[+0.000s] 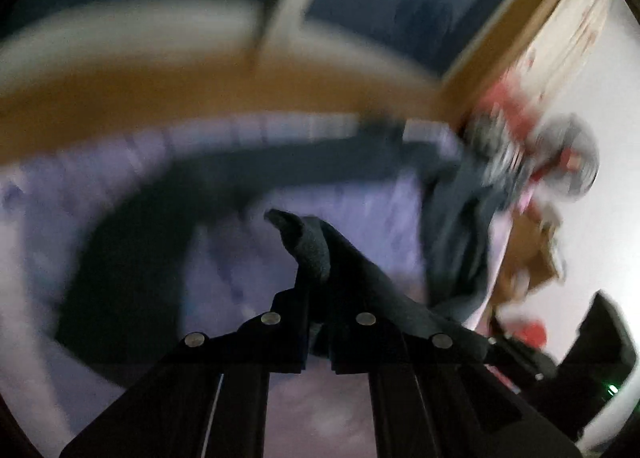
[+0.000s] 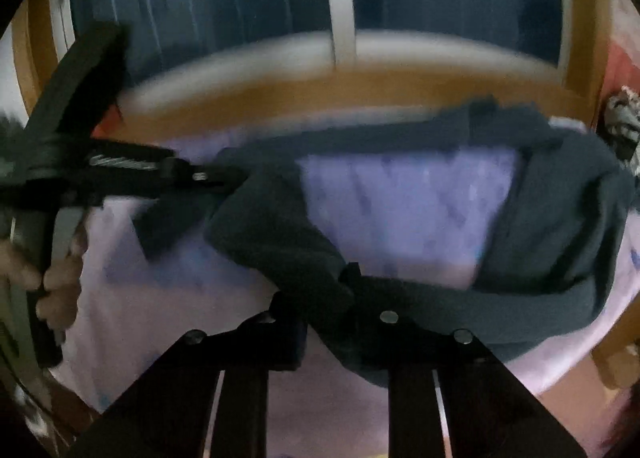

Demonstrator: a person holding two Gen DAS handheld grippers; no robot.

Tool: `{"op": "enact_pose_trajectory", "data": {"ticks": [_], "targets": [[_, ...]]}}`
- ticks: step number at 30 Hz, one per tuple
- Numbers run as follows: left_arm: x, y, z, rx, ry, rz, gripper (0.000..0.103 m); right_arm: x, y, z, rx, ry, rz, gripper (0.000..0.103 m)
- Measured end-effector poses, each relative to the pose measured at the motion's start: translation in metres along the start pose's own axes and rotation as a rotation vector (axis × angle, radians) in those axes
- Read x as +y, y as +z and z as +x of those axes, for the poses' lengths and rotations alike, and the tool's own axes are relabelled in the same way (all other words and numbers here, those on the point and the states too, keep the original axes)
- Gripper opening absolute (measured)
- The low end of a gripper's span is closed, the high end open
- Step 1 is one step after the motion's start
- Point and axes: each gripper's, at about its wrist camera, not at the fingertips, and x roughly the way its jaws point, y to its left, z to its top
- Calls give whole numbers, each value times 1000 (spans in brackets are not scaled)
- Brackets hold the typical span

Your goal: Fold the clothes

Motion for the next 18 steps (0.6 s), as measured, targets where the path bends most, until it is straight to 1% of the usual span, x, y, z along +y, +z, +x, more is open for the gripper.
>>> {"op": "enact_pose_trajectory", "data": {"ticks": [1,2,3,4,5,7,8,11,13,15,16,17,18], "targets": [[-5,7,-25,-60,9,10,6,1,11,-12,-49,17,11,16],[-9,14,-50,-120,18,20,6,6,24,-29,-117,47,12,16],[-13,14,-74,-167,38,29,6,11,37,-47,-185,76,13,16],[-16,14,-98,-213,58,38,6,17,44,-60,-226,101,-3,16],[-19,14,-122,-259,78,47,6,21,47,-67,-241,120,-21,16],[-16,-3,-147,-272,113,24,6,35,47,-76,-242,160,-85,16],[-11,-15,-153,-264,130,8,6,42,42,-76,-225,174,-114,16],[11,-64,-139,-182,204,-71,7,57,5,-55,-97,223,-194,16],[42,-100,-113,-79,223,-175,7,62,-20,-30,14,235,-202,16],[50,-112,-118,-51,233,-192,7,66,-51,4,147,239,-219,19],[54,-118,-120,-37,238,-201,7,67,-63,14,193,234,-235,21],[57,-124,-122,-23,244,-209,8,69,-73,21,219,228,-239,26],[61,-130,-124,-9,249,-218,8,70,-78,16,196,219,-245,31]]}}
